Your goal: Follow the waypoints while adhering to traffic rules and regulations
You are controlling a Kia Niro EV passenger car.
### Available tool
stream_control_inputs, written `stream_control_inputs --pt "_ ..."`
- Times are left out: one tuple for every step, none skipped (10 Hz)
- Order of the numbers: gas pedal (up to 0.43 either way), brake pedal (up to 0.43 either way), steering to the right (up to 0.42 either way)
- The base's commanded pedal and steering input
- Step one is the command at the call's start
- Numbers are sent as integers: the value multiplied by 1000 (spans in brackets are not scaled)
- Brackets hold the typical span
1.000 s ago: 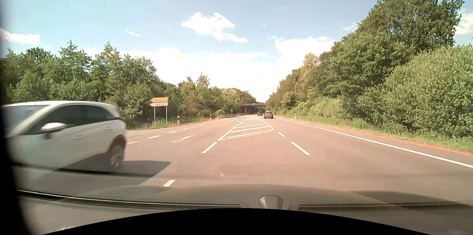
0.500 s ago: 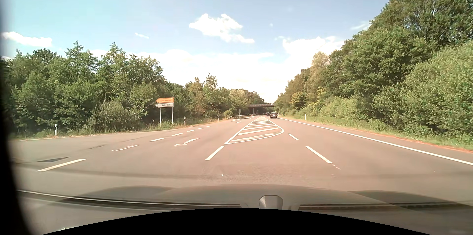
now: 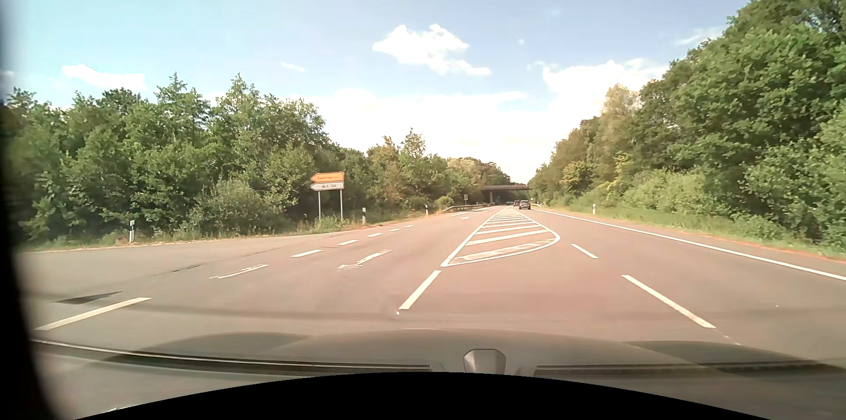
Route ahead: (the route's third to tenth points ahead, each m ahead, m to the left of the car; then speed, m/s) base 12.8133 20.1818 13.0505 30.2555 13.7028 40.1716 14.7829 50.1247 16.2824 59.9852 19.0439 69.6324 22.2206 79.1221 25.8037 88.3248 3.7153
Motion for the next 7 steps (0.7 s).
stream_control_inputs --pt "441 6 -348" --pt "429 6 -364" --pt "409 6 -376" --pt "398 6 -394" --pt "378 6 -405" --pt "358 6 -407" --pt "350 6 -407"
